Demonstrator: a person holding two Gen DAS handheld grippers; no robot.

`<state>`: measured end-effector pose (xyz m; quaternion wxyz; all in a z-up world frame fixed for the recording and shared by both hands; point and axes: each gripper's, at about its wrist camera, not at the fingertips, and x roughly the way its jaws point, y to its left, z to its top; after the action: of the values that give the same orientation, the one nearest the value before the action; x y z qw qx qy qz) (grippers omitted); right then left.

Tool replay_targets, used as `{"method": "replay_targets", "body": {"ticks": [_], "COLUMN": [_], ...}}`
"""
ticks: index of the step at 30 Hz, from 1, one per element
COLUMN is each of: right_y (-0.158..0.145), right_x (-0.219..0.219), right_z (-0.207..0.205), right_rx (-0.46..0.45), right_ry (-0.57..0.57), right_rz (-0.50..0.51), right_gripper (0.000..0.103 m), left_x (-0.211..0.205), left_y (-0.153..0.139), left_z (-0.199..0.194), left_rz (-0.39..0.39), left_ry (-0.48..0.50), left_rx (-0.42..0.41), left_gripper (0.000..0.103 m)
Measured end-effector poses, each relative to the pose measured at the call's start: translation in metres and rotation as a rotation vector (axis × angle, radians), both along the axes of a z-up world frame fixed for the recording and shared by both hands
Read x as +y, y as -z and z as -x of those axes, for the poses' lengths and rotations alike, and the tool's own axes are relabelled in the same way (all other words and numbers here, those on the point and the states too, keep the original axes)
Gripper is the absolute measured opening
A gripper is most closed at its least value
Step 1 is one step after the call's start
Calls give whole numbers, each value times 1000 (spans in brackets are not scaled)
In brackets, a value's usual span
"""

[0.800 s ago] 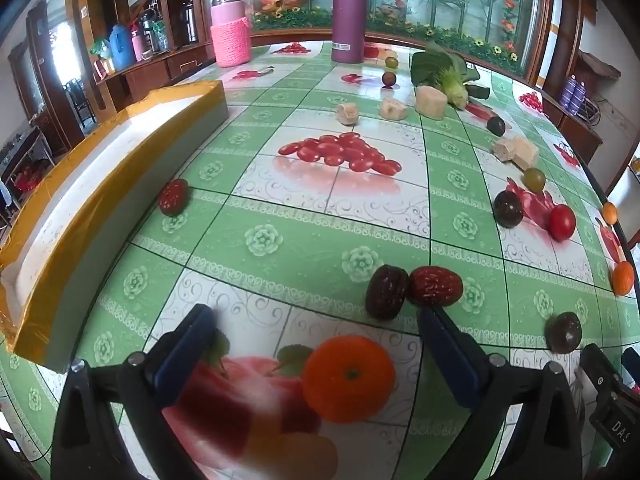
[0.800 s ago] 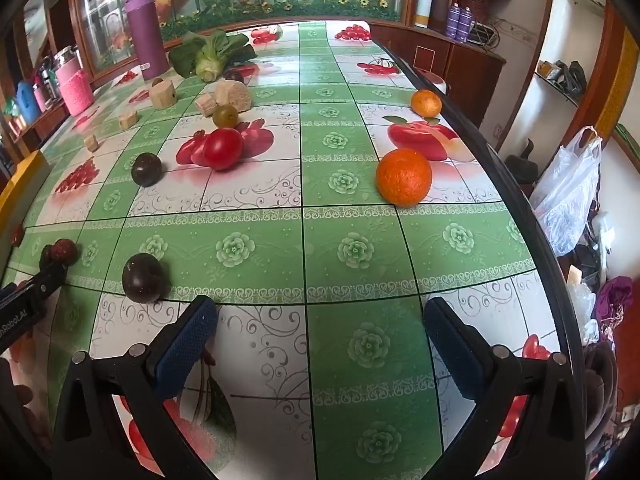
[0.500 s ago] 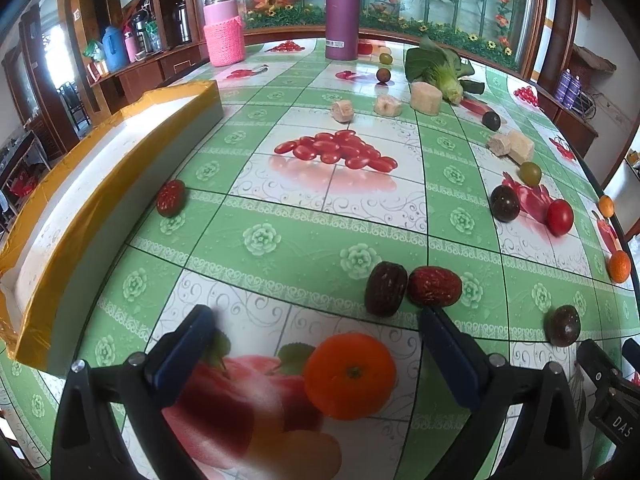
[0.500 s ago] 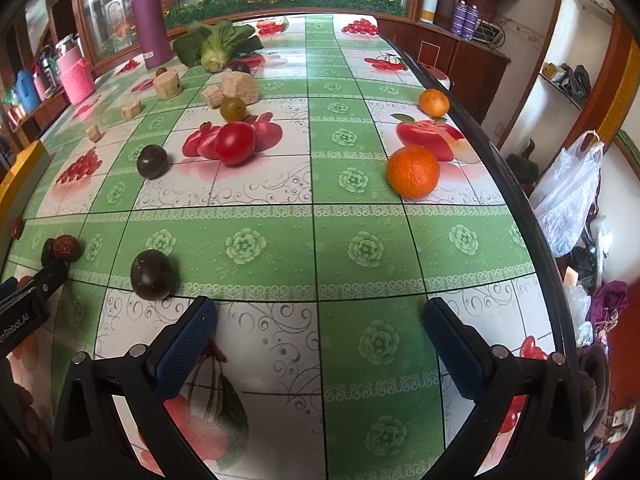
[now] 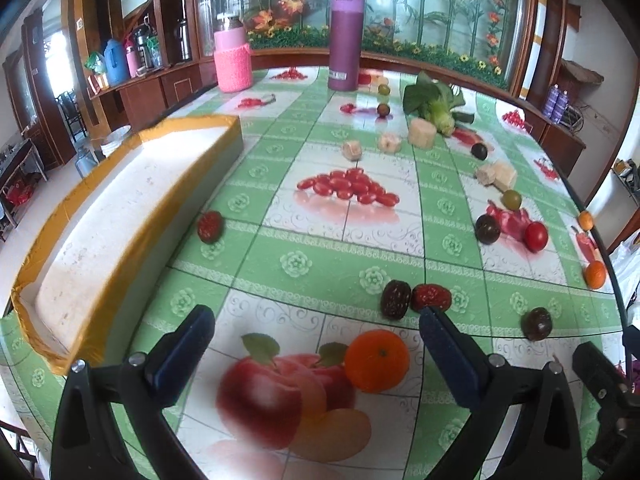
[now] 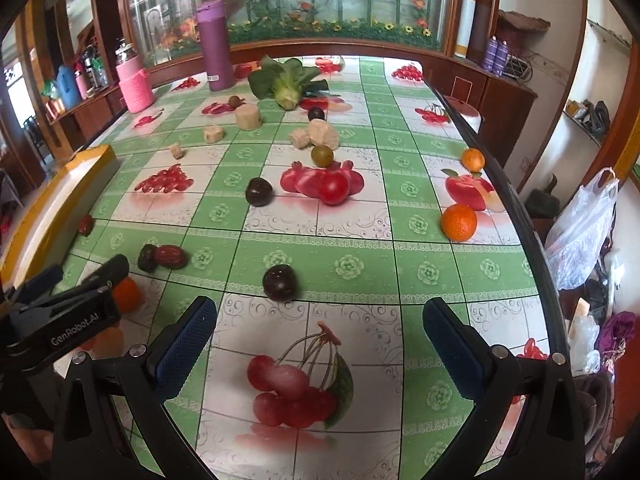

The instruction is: Organize fruits

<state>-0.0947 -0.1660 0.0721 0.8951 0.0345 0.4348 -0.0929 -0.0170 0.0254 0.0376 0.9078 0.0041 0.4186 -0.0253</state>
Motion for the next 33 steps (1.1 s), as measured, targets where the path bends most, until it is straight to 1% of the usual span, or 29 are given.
{"method": "replay_targets", "body": {"ticks": [3, 5, 8, 12, 14, 18, 24, 29, 33], "right_y": [-6, -9, -12, -16, -20, -26, -34, -36, -37], "right_x": [6, 9, 13, 18, 21, 26, 29, 30, 30], "right_z": [4, 5, 7, 7, 9, 11, 13, 14, 14], "right_rx": [-19, -23, -27, -38, -50, -71, -98, -102, -108], "right_ry": [-11, -19, -29, -34, -35, -37, -37, -33, -33], "right_rz": [17, 21, 23, 38, 48, 70, 77, 75, 76], "right_gripper": [103, 103, 103, 103, 103, 103, 103, 103, 103], "left_x": [3, 4, 12, 22, 29, 37, 37, 32, 31], "left_y": [-16, -26, -39, -50, -53, -55, -62, -67, -69], "left_z": [5, 7, 15, 18, 19, 20, 24, 26, 26], "left_rz": [-10, -29, -9, 10, 34, 81, 82, 53, 46], "left_ry": [26, 37, 27, 25, 18, 13, 24, 34, 37], "left_rx": [-44, -55, -124, -155, -167, -159, -178, -191, -193], "left_gripper": [103, 103, 103, 103, 103, 103, 103, 103, 103]}}
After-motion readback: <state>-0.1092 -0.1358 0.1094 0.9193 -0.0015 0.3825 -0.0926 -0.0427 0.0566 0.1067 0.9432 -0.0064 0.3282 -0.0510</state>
